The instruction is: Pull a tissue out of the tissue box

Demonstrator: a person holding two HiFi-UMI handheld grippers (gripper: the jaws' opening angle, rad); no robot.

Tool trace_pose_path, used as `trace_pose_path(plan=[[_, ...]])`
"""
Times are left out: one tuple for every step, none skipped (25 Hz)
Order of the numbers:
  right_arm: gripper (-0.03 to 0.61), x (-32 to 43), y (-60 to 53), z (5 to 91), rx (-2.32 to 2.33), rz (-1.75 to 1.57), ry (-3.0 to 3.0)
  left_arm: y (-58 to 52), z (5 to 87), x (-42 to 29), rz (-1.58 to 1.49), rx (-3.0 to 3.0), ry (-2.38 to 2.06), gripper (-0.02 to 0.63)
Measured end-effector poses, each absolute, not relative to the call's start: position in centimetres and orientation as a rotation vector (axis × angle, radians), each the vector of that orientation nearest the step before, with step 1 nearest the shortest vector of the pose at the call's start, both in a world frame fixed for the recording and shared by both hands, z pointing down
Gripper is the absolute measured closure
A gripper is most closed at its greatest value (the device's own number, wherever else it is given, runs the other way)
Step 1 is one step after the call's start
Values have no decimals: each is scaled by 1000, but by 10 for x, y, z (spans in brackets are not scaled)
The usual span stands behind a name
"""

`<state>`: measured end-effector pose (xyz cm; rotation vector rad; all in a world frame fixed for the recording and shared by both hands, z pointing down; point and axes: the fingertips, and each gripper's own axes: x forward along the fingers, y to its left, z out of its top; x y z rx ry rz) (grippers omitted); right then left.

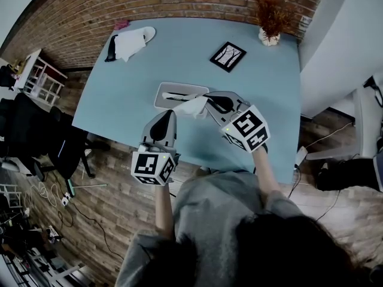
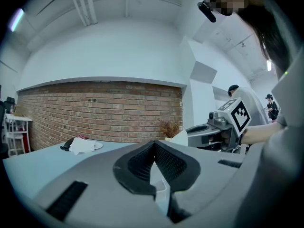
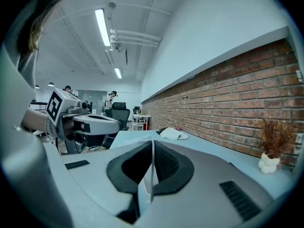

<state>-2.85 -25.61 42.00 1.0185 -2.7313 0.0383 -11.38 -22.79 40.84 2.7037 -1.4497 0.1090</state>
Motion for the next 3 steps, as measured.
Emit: trace_pose_path(plan=[[578, -28, -256, 420, 1019, 39, -2732, -228, 409, -113, 111, 2704, -1450, 611], [578, -27, -256, 420, 1020, 39, -2732, -228, 409, -112, 113, 2704, -1450, 611], [578, -26, -256, 420, 1021, 39, -2732, -228, 409, -111, 114, 2704, -1450, 611]])
